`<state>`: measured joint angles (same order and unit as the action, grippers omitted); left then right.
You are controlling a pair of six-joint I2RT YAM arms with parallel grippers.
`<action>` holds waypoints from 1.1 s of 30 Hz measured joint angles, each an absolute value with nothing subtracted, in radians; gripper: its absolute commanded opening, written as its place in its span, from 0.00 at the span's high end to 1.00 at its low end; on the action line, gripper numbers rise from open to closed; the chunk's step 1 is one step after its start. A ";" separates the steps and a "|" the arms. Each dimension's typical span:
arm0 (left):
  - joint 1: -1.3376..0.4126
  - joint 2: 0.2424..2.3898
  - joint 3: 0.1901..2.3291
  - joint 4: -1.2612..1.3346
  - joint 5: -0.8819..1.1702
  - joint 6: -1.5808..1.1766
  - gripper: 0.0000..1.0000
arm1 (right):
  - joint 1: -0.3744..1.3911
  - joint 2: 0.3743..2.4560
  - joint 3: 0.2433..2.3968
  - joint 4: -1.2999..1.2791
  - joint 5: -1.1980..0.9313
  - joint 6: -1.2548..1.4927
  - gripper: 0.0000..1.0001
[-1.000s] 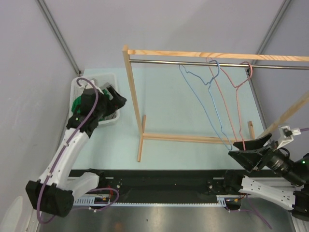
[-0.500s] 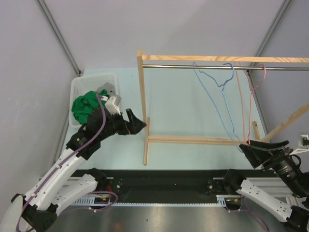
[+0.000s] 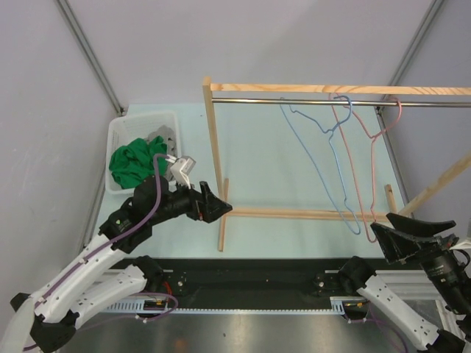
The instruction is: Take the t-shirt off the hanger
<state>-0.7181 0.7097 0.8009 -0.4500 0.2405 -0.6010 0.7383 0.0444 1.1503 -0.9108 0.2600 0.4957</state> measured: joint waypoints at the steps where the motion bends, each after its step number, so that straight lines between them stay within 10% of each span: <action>1: -0.718 0.708 0.799 -0.449 0.244 -0.601 0.00 | 0.730 0.044 1.156 -0.913 0.240 0.486 0.00; 15: -0.718 0.669 0.797 -0.458 0.293 -0.590 0.00 | 0.475 0.039 1.316 -1.089 -0.162 0.366 0.00; 23: -0.718 0.604 0.770 -0.461 0.319 -0.592 0.00 | 0.073 0.054 1.069 -1.012 -0.740 0.395 0.00; 33: -0.719 0.455 0.590 -0.402 0.345 -0.654 0.00 | 0.089 0.056 0.660 -0.943 -0.929 0.527 0.00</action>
<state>-0.7193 0.4545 0.5903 -0.4015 0.3454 -0.6540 0.0891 0.0563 0.6601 -0.9432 -0.9295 0.5270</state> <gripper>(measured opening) 0.996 0.994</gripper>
